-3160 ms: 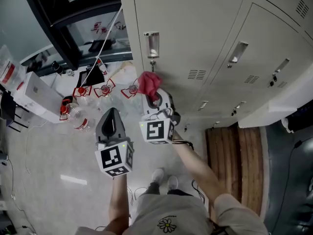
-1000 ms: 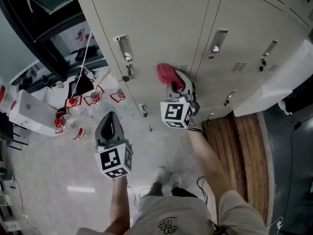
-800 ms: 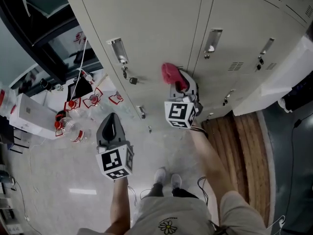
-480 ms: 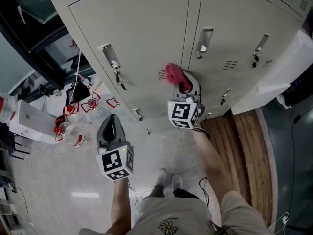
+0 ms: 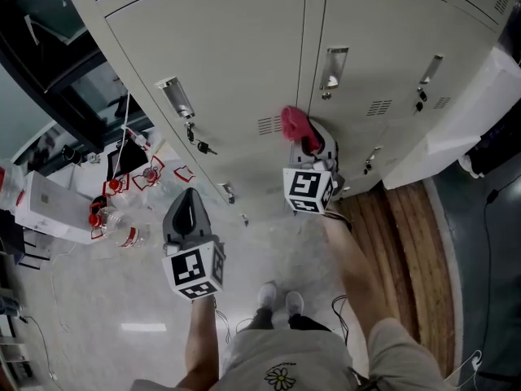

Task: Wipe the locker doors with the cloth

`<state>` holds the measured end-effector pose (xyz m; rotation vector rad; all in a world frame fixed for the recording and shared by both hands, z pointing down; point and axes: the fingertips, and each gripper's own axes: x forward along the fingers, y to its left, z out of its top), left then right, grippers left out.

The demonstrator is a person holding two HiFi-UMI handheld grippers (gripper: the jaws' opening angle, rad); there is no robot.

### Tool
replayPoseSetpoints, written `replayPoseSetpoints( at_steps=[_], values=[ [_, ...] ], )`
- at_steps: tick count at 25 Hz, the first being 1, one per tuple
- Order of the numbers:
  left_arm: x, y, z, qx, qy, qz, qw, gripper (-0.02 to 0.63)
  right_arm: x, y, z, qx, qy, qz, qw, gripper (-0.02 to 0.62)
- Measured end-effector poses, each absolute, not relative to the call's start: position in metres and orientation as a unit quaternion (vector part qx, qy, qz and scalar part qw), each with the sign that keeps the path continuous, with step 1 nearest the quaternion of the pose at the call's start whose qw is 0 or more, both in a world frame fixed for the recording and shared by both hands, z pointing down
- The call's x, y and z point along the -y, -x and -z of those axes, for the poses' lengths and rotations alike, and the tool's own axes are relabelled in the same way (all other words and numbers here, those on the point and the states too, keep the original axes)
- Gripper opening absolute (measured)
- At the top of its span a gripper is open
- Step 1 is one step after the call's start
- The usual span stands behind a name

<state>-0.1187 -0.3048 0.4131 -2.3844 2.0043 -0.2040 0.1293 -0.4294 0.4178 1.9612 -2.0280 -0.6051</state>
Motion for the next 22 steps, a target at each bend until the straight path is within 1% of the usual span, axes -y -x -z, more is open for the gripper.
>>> replayPoseSetpoints(
  at_steps=[8, 17, 22],
  values=[
    [0.303, 0.118, -0.399, -0.638, 0.768, 0.052, 0.024, 0.017, 0.418, -0.120, -0.403, 0.707, -0.667, 0.204, 0.120, 0.026],
    [0.283, 0.116, -0.346, -0.633, 0.771, 0.006, 0.071, 0.017, 0.357, -0.081, -0.320, 0.732, -0.627, 0.264, 0.050, 0.026],
    [0.254, 0.117, -0.329, -0.628, 0.773, -0.012, 0.091, 0.017, 0.296, -0.062, -0.302, 0.743, -0.601, 0.294, 0.024, 0.026]
  ],
)
